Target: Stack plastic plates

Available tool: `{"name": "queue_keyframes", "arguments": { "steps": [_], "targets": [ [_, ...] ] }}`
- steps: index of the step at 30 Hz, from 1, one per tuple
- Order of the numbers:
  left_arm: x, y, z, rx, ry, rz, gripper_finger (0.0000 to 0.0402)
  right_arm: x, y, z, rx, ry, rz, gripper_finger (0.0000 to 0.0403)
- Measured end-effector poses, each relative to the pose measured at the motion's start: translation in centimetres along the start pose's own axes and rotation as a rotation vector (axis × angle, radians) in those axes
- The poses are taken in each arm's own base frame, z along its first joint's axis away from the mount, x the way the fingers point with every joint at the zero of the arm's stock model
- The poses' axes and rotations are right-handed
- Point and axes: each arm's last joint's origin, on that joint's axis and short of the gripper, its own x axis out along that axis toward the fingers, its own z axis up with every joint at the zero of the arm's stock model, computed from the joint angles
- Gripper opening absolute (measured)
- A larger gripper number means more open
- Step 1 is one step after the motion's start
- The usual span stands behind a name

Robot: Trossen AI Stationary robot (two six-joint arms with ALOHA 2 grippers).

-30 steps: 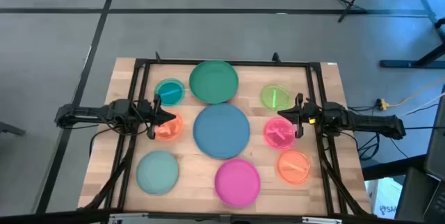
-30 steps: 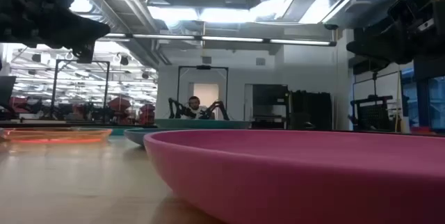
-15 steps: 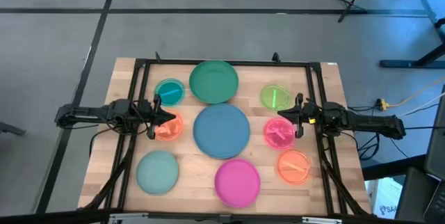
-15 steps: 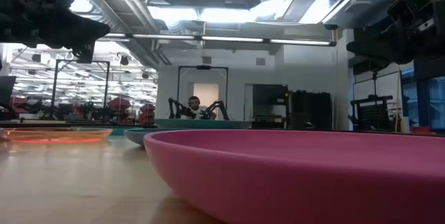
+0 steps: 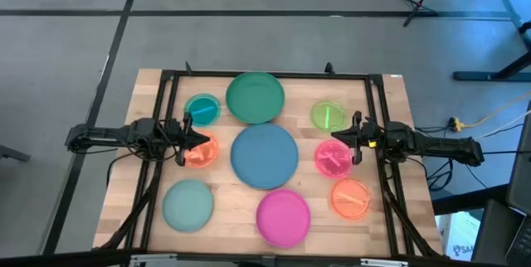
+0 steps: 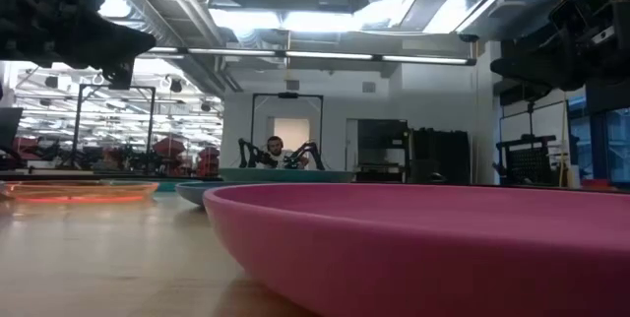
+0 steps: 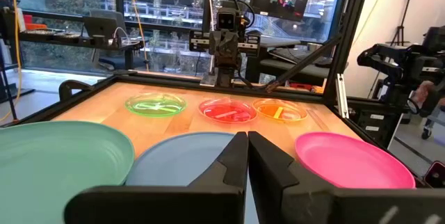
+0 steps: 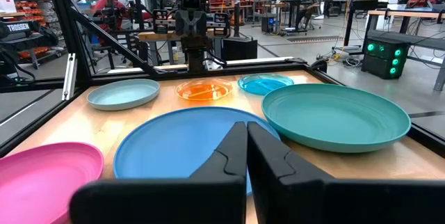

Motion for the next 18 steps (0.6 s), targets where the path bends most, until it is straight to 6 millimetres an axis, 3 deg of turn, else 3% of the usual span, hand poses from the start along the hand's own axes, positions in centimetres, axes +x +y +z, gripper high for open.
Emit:
{"name": "queue_keyframes", "arguments": {
  "steps": [8,14,18],
  "targets": [
    [0.0,0.2,0.4,0.126,-0.04,0.099,0.0005,0.0,-0.1,0.2,-0.013,-0.025,-0.023,0.0001],
    [-0.3,0.1,2.2,0.056,-0.237,0.116,0.0005,-0.2,-0.5,1.5,-0.057,-0.157,-0.196,0.0001],
    [-0.6,0.3,3.1,0.166,-0.32,0.226,0.0005,-0.2,-0.6,1.7,-0.052,-0.182,-0.227,0.0001]
  ]
}}
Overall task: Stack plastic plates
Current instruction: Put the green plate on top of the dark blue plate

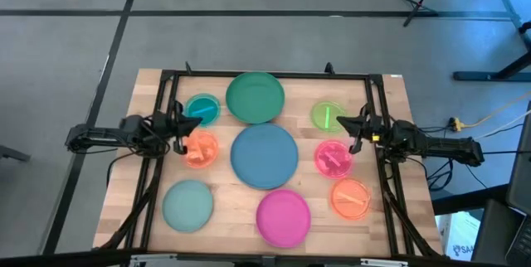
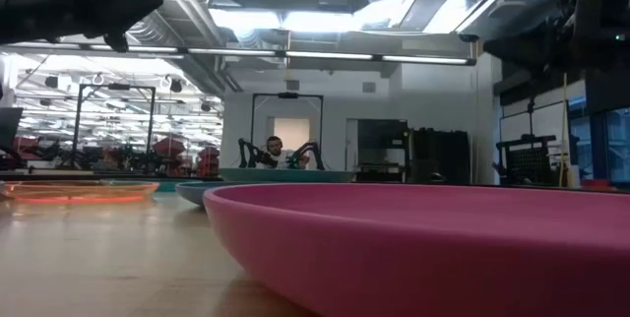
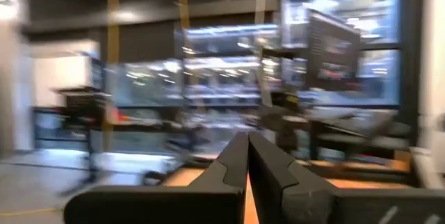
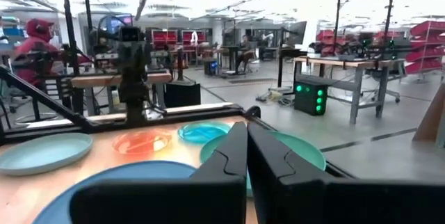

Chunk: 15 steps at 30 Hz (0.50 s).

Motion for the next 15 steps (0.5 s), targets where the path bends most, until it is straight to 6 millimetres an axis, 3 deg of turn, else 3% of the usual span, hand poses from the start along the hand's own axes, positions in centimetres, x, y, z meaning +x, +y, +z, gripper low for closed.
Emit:
{"name": "queue_keyframes", "arguments": {
  "steps": [8,15],
  "targets": [
    [0.1,0.2,0.0,0.014,0.004,0.077,0.0005,0.2,0.1,-0.3,-0.007,0.034,0.011,0.0001],
    [0.9,0.0,0.3,-0.038,-0.04,0.027,0.0005,0.5,0.2,2.1,0.026,-0.209,0.039,0.0001]
  ]
}}
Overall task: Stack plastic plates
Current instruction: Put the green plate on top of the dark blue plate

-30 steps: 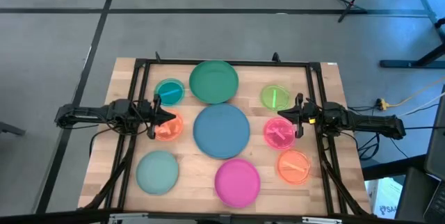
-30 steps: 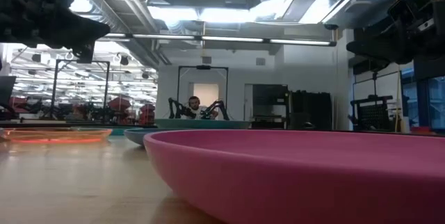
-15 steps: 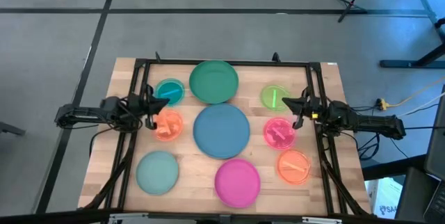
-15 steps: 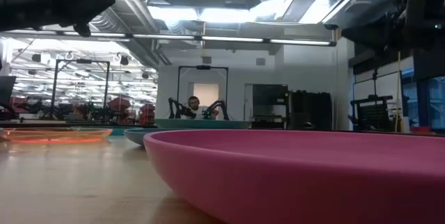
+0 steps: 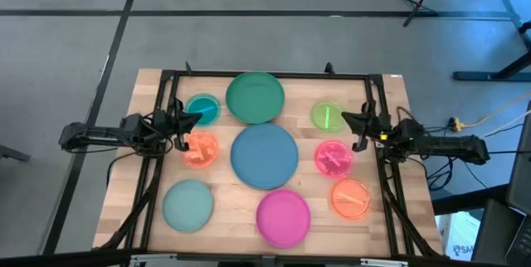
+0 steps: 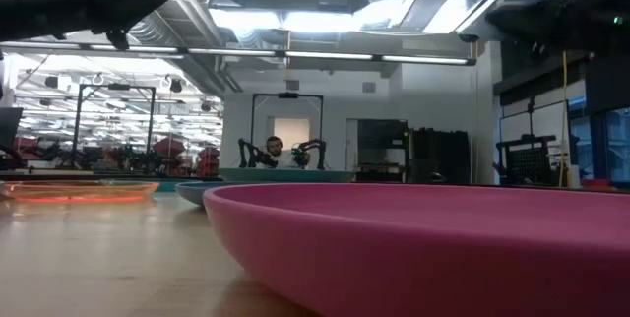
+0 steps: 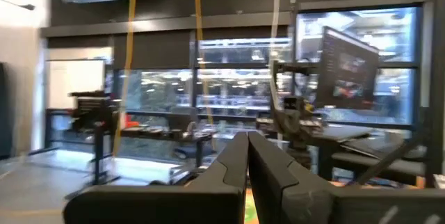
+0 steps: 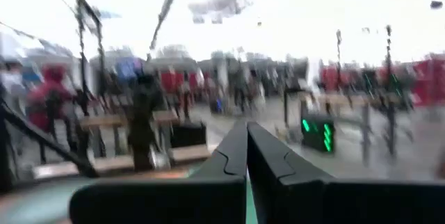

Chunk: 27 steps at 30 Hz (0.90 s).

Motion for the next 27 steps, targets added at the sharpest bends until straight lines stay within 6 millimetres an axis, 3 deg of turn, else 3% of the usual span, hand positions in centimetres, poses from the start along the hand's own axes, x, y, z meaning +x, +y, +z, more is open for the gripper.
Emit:
{"name": "queue_keyframes", "arguments": {
  "steps": [5,10,15,27],
  "targets": [
    [0.8,-0.1,-0.7,0.022,0.05,-0.006,0.0005,0.9,0.2,-0.2,-0.001,-0.006,-0.007,0.0001],
    [1.5,-0.1,-1.9,0.041,0.133,0.016,0.0005,2.2,0.5,-1.6,-0.01,0.139,-0.03,0.0001],
    [2.0,-0.2,-2.8,0.039,0.195,0.014,0.0005,4.3,0.9,-1.3,-0.055,0.208,-0.025,0.0001],
    [2.0,0.0,-3.0,0.025,0.211,0.103,0.0009,8.4,1.9,-2.3,-0.107,0.339,0.014,0.0001]
  ]
}}
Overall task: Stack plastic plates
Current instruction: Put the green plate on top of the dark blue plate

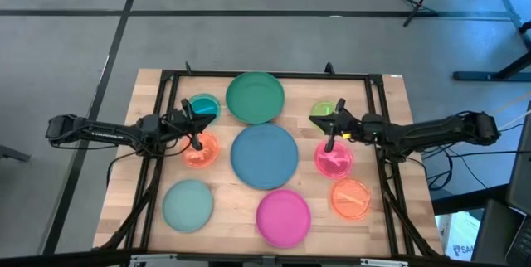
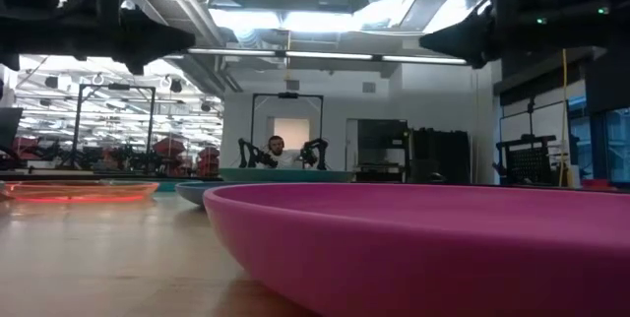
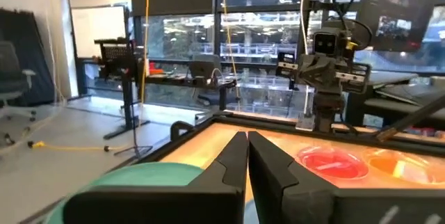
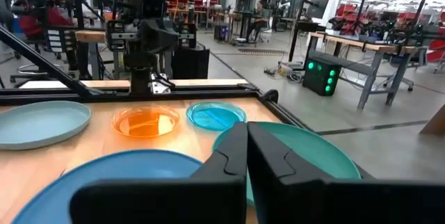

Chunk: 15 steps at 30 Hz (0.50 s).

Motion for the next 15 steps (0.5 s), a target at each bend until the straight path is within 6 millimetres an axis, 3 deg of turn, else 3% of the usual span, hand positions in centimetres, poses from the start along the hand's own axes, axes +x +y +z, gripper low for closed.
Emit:
{"name": "queue_keyframes", "arguments": {
  "steps": [8,15],
  "targets": [
    [0.2,-0.2,0.3,-0.002,-0.009,-0.058,0.0083,2.7,0.5,1.5,-0.012,0.005,0.016,0.0001],
    [2.6,-1.0,2.9,0.088,0.118,-0.011,0.0143,4.0,0.8,3.0,-0.052,-0.027,0.051,0.0001]
  ]
}}
